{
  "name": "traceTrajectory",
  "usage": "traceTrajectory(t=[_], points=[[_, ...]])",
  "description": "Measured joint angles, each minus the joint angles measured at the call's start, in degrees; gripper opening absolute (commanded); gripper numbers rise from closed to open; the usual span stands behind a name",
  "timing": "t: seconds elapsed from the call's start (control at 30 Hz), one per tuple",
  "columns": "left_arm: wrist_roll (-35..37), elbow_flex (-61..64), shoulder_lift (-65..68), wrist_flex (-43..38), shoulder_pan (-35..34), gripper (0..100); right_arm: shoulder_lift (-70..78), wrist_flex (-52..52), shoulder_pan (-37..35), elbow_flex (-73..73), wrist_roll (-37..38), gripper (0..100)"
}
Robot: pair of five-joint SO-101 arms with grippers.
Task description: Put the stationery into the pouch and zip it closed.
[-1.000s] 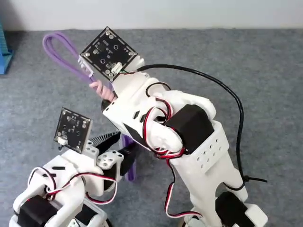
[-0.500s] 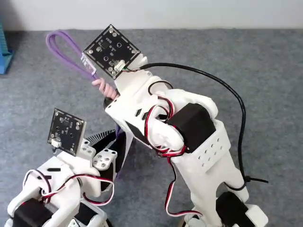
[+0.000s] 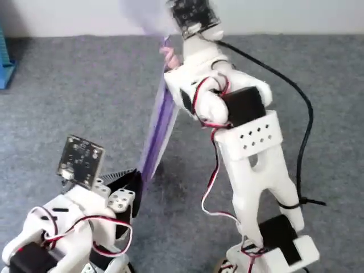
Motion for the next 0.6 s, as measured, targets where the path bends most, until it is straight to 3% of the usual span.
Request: traceTrajectory(t=[0.27,0.33,0.5,0.6], points=[[-0.44,0.00,0.09,0.00,-1.76,2,1.67,-3.43,0.62,1.05,0.00,0.7],[-0.44,0.00,0.09,-1.41,-4.04,7,1.49,-3.16,-0.35,1.05,0.00,0.7],[-0.18,0.00,0.09,-5.36,-6.86,32,-1.32,-0.53,-4.04,1.05,0.00,0.7],[2.46,0.00,0.09,-8.79,-7.21,32,-2.02,0.88,-5.01,1.05,0.09,0.7]])
